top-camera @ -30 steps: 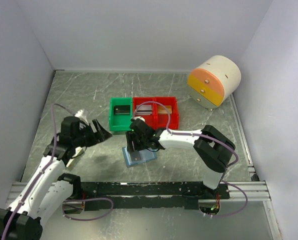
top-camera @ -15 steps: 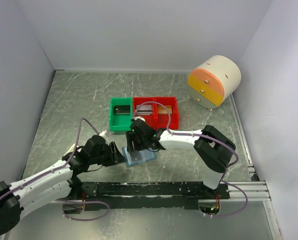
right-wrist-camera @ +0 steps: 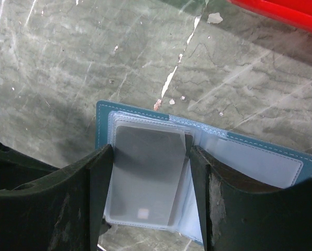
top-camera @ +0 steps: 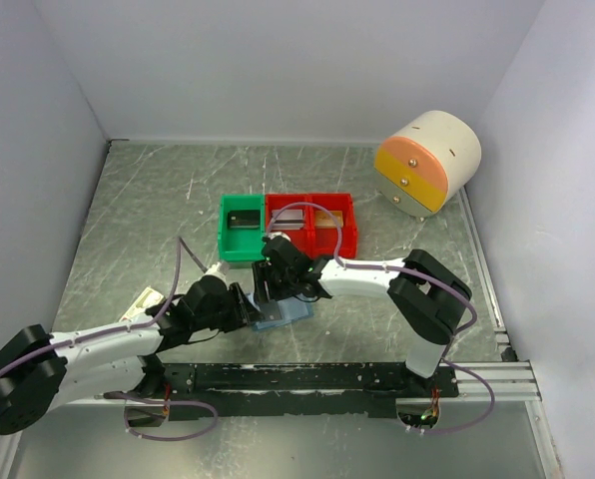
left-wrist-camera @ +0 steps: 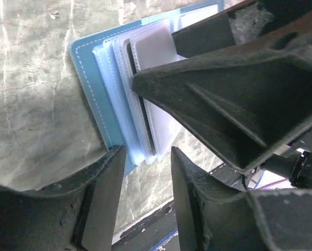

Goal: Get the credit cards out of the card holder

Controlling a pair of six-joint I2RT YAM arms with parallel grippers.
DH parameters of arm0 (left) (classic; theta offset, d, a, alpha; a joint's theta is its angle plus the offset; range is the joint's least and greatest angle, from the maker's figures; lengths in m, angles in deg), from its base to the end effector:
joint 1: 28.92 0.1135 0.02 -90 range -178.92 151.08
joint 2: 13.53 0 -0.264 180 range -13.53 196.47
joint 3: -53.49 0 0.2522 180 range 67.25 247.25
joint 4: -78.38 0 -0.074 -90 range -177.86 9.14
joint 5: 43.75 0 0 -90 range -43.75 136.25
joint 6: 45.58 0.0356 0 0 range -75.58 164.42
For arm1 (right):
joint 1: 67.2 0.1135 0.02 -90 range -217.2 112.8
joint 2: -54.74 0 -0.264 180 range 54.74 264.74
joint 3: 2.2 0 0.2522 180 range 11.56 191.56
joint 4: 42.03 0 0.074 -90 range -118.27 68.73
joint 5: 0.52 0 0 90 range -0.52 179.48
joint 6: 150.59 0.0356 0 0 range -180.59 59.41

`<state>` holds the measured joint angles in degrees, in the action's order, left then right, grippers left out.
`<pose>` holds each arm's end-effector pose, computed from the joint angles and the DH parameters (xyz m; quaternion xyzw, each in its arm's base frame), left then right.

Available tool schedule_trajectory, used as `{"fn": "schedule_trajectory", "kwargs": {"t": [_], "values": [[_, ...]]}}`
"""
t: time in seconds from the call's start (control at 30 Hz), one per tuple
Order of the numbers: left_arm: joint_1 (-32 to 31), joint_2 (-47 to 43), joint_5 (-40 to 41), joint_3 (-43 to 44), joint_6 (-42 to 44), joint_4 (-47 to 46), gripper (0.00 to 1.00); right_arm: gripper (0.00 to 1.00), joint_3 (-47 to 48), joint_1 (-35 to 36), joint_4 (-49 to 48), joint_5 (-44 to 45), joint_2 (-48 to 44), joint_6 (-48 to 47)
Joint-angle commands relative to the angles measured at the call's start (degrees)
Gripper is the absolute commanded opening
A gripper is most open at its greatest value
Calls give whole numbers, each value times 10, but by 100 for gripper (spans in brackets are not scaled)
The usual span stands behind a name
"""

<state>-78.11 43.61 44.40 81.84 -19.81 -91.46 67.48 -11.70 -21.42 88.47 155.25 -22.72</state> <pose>0.1187 -0.1393 0.1449 -0.1112 0.8954 -0.3681 0.2243 0.1994 0.2913 0.1581 -0.1475 0.9323 0.2459 0.2204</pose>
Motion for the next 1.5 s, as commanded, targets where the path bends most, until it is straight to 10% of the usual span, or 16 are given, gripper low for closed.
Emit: {"fn": "schedule_trajectory", "kwargs": {"t": [0.0, 1.47], "values": [[-11, 23, 46, 0, -17, -30, 50, 60, -19, -5, 6, -6, 0, -7], [-38, -9, 105, 15, -46, 27, 53, 60, -52, -22, -32, -37, -13, 2]]}}
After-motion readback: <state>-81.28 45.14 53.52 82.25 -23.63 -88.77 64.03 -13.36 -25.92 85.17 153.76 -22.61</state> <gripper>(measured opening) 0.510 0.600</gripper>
